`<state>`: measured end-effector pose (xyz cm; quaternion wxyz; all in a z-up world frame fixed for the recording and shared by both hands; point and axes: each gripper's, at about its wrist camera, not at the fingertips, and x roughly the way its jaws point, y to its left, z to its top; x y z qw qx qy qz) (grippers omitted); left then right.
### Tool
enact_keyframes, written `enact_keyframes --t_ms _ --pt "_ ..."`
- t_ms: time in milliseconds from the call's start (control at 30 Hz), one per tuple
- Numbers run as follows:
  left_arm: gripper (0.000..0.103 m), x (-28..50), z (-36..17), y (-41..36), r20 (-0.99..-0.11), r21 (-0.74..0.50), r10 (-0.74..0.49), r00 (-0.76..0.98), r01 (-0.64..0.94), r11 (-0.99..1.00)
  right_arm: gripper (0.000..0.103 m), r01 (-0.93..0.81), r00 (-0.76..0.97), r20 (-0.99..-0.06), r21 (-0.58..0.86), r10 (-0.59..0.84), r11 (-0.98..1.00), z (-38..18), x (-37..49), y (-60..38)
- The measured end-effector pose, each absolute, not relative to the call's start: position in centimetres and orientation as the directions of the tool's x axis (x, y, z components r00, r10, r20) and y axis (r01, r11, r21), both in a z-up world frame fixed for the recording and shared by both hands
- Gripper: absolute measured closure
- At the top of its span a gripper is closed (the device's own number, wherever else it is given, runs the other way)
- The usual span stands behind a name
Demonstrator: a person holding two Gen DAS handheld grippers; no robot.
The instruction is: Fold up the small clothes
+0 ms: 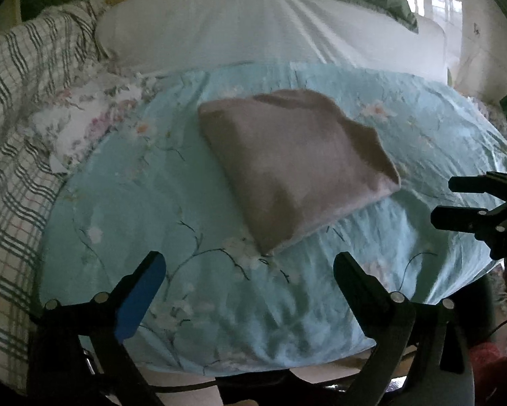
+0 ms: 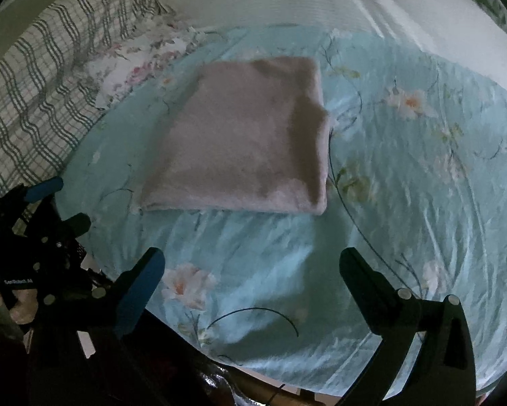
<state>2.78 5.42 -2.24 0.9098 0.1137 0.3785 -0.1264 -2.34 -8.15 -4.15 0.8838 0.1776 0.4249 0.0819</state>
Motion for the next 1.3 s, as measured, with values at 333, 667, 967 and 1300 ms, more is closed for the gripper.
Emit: enact_keyframes --t_ms 333,667,967,1300 --pt "0.003 5.8 -4.8 4.7 -0.767 0.136 -0.064 0.638 0.260 0.956 0.000 -0.011 0.590 -0.748 0.370 0.305 0.929 -5.5 -0.3 -7.7" --pt "0.003 8.0 -4.2 4.5 -0.764 0.151 -0.027 0.644 0.220 0.964 0.000 -0.025 0.592 -0.749 0.350 0.296 0.936 -4.6 2.0 -8.0" --pt "0.003 8.5 -3.3 4.5 -0.762 0.142 -0.034 0.647 0.218 0.965 0.000 -0.057 0.583 -0.750 0.345 0.312 0.937 -4.2 3.6 -7.5" --pt "0.003 8.4 -3.2 4.4 -0.760 0.134 -0.039 0.649 0.215 0.967 0.000 -0.068 0.577 -0.751 0.347 0.320 0.936 -4.1 4.4 -7.2"
